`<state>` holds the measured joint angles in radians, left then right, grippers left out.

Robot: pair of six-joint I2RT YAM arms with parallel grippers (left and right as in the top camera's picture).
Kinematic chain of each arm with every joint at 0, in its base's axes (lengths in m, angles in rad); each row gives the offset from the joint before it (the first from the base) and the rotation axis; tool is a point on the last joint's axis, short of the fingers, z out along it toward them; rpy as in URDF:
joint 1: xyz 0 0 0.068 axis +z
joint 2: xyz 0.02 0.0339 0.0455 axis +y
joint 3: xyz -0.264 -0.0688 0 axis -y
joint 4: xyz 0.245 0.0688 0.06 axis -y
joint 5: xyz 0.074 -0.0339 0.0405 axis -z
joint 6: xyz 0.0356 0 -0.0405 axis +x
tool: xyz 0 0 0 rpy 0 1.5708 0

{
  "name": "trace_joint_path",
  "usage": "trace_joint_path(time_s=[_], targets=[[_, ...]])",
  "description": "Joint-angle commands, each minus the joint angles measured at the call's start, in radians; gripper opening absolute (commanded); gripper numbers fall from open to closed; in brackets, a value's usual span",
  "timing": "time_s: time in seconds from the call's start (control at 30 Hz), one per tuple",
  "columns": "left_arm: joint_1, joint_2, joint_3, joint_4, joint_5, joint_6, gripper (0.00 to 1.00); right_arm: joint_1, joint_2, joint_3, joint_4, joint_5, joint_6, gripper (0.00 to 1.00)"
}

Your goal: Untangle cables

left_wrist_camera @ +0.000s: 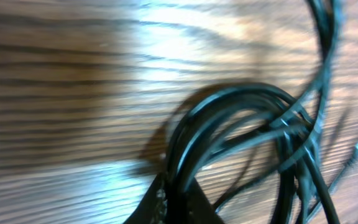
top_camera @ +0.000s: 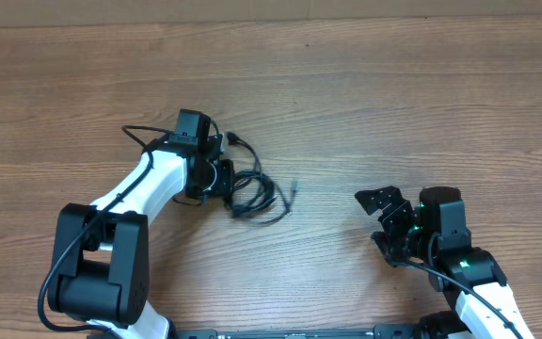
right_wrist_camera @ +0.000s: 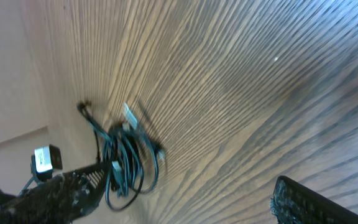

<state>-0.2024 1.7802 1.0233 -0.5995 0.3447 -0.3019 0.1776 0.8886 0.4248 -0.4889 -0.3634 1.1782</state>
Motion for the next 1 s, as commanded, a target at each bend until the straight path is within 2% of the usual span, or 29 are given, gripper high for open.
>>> trace_joint_path(time_s=[0.0,0.17,0.23,0.37,0.63,0.9,0.97], targets=[[-0.001,-0.017,-0.007,0.005,0.092,-0.208,0.04,0.002,-0.001,-0.005,0.01,-0.056,0.006,1.0],[-0.002,-0.017,-0.007,-0.009,0.093,-0.568,0.04,0.002,-0.001,-0.005,0.011,-0.104,0.006,1.0],[-0.01,-0.017,-0.007,-0.018,0.083,-0.675,0.05,0.002,-0.001,-0.005,0.011,-0.132,0.006,1.0],[-0.037,-0.017,-0.007,-0.034,0.02,-0.808,0.04,0.004,-0.001,-0.005,0.013,-0.193,0.006,1.0],[-0.11,-0.017,-0.007,-0.031,-0.019,-0.84,0.05,0.109,0.026,-0.005,0.047,-0.141,-0.011,1.0],[-0.147,-0.017,-0.007,-0.032,-0.001,-0.927,0.04,0.304,0.159,-0.005,0.23,0.016,-0.042,1.0],[-0.147,-0.017,-0.007,-0.032,0.016,-0.93,0.05,0.337,0.207,-0.005,0.283,0.023,-0.042,0.97]])
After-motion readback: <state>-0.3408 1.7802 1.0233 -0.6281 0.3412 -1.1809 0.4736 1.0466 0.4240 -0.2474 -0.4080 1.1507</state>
